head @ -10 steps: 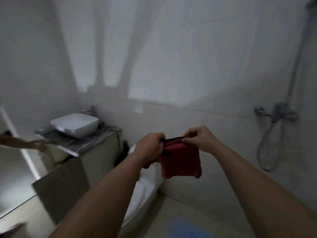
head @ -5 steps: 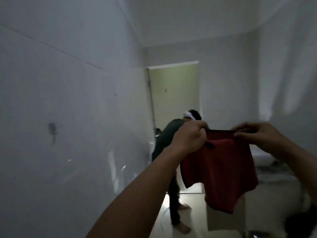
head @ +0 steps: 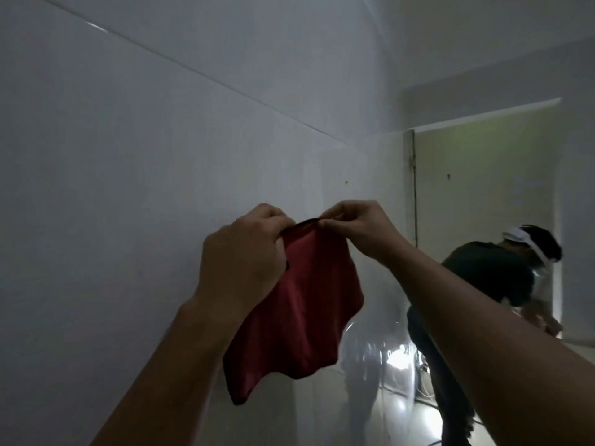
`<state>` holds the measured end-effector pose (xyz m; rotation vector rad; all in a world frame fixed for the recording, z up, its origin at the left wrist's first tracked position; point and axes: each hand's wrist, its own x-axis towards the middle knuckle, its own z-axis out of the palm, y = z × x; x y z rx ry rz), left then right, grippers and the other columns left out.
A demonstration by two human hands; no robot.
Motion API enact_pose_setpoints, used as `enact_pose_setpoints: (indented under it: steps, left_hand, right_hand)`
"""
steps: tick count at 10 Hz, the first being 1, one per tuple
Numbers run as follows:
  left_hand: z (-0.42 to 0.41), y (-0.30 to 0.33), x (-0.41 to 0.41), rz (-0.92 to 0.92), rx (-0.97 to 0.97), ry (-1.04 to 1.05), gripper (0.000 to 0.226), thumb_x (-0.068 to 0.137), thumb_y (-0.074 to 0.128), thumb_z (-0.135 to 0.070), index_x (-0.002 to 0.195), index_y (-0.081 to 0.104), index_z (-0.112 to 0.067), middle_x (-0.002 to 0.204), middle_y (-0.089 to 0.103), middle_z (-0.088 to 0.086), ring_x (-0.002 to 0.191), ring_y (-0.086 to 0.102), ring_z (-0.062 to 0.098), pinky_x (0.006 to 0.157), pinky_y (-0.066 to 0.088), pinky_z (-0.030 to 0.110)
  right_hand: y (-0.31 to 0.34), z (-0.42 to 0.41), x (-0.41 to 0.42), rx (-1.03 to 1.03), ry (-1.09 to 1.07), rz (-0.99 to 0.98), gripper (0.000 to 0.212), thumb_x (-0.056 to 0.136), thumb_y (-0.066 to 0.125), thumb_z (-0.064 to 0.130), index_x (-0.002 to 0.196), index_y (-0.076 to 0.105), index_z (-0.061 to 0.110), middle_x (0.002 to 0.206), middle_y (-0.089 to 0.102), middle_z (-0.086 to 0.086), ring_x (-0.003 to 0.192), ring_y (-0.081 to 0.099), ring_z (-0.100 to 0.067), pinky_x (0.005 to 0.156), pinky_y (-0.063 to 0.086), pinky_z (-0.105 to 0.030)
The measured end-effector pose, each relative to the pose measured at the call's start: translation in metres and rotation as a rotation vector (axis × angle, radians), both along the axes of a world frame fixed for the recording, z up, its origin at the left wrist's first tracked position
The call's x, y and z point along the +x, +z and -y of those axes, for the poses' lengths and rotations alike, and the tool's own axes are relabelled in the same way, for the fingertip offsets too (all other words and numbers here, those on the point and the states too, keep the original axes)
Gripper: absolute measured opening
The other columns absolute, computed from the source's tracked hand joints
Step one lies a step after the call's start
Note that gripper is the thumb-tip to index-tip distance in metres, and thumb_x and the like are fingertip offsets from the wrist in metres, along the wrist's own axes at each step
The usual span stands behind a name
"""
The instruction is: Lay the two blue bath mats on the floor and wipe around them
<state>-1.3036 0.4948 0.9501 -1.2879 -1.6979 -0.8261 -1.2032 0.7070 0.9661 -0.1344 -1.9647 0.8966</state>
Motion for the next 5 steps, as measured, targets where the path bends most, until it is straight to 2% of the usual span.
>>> enact_pose_setpoints:
  steps: [1, 2, 3, 4, 5]
  left_hand:
    - [0.023, -0.005, -0.030, -0.169, 0.043, 0.203, 0.040, 0.088, 0.049, -0.016, 0.112, 0.079, -0.029, 0.115, 0.072, -0.008, 0.090, 0.068, 0.025, 0.077, 0.053, 0.046]
    - [0.038, -0.008, -0.045, -0.259, -0.015, 0.359, 0.032, 0.088, 0.064, -0.010, 0.109, 0.080, -0.028, 0.124, 0.071, -0.004, 0.112, 0.058, 0.029, 0.088, 0.045, 0.047]
    - [0.042, -0.017, -0.046, -0.328, -0.125, 0.524, 0.023, 0.086, 0.069, -0.018, 0.101, 0.081, -0.032, 0.128, 0.071, -0.011, 0.138, 0.047, 0.026, 0.101, 0.033, 0.048]
    - [0.045, -0.024, -0.049, -0.340, -0.183, 0.577, 0.023, 0.092, 0.065, -0.019, 0.104, 0.080, -0.031, 0.120, 0.075, -0.014, 0.149, 0.037, 0.029, 0.113, 0.027, 0.050]
    - [0.047, -0.048, -0.047, -0.367, -0.269, 0.585, 0.033, 0.092, 0.066, -0.029, 0.124, 0.075, -0.030, 0.122, 0.075, -0.008, 0.155, 0.026, 0.039, 0.122, 0.013, 0.066]
  right_hand:
    - [0.000, 0.012, -0.053, 0.010, 0.107, -0.017, 0.004, 0.086, 0.082, 0.009, 0.089, 0.080, 0.009, 0.080, 0.077, -0.013, 0.071, 0.073, -0.015, 0.071, 0.061, -0.029]
    - [-0.005, 0.024, -0.092, 0.039, 0.151, -0.021, 0.003, 0.085, 0.083, 0.014, 0.088, 0.082, 0.014, 0.081, 0.078, -0.007, 0.072, 0.074, -0.018, 0.074, 0.064, -0.037]
    - [-0.016, 0.029, -0.110, 0.027, 0.121, -0.027, 0.007, 0.085, 0.084, 0.016, 0.085, 0.078, 0.019, 0.083, 0.076, -0.007, 0.069, 0.071, -0.021, 0.070, 0.061, -0.042]
    - [-0.030, 0.030, -0.113, 0.000, 0.112, -0.016, 0.006, 0.085, 0.083, 0.016, 0.085, 0.077, 0.017, 0.080, 0.076, -0.005, 0.070, 0.072, -0.022, 0.068, 0.061, -0.044]
    - [-0.057, 0.042, -0.103, 0.038, 0.148, 0.088, 0.004, 0.088, 0.080, 0.017, 0.092, 0.081, 0.015, 0.082, 0.078, -0.001, 0.074, 0.074, -0.017, 0.074, 0.063, -0.037]
